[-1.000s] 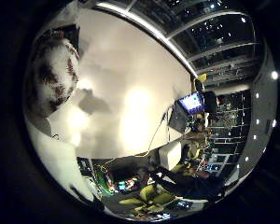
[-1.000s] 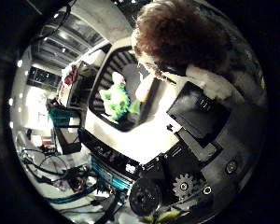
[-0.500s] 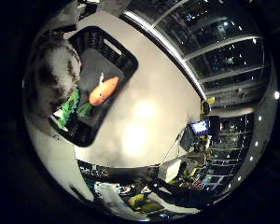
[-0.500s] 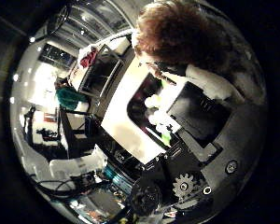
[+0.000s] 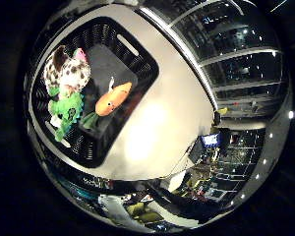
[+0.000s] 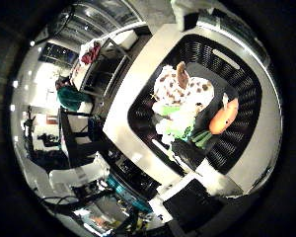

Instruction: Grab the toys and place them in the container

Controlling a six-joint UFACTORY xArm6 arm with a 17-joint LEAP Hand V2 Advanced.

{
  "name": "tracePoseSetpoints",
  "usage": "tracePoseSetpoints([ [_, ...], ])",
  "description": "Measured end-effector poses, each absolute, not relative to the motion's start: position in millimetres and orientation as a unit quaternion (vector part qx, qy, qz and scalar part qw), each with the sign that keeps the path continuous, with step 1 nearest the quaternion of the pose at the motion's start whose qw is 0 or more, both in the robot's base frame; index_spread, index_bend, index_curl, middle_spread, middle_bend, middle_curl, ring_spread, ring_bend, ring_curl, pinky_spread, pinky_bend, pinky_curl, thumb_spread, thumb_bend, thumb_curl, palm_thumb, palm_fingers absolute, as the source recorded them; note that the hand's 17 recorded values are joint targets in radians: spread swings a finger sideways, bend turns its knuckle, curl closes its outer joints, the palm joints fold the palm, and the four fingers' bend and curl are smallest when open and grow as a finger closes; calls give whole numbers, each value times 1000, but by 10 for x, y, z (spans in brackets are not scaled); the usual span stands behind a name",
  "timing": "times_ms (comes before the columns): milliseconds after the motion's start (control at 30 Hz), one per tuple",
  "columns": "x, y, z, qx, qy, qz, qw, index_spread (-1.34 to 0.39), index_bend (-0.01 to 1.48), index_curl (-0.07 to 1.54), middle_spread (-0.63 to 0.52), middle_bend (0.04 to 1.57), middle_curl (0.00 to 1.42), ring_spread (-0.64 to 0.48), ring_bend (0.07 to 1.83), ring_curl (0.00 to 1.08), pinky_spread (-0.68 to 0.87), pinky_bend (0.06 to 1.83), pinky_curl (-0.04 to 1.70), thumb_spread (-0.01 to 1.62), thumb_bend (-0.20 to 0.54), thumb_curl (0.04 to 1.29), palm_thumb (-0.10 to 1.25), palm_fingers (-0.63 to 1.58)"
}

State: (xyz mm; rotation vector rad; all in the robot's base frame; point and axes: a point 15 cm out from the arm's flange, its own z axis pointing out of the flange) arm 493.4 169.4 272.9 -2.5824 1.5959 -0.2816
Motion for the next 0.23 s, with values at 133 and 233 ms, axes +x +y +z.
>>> tracePoseSetpoints([
  [133, 4871, 1534, 3049, -840, 529, -107, 62, -526, 239, 380, 13, 219, 293, 235, 231, 192, 487, 542, 253, 1009, -24, 390, 778, 64],
  [233, 4585, 1356, 3096, -838, 538, -86, 34, -522, 251, 381, 12, 201, 296, 234, 193, 190, 483, 501, 244, 1010, -22, 388, 780, 75],
])
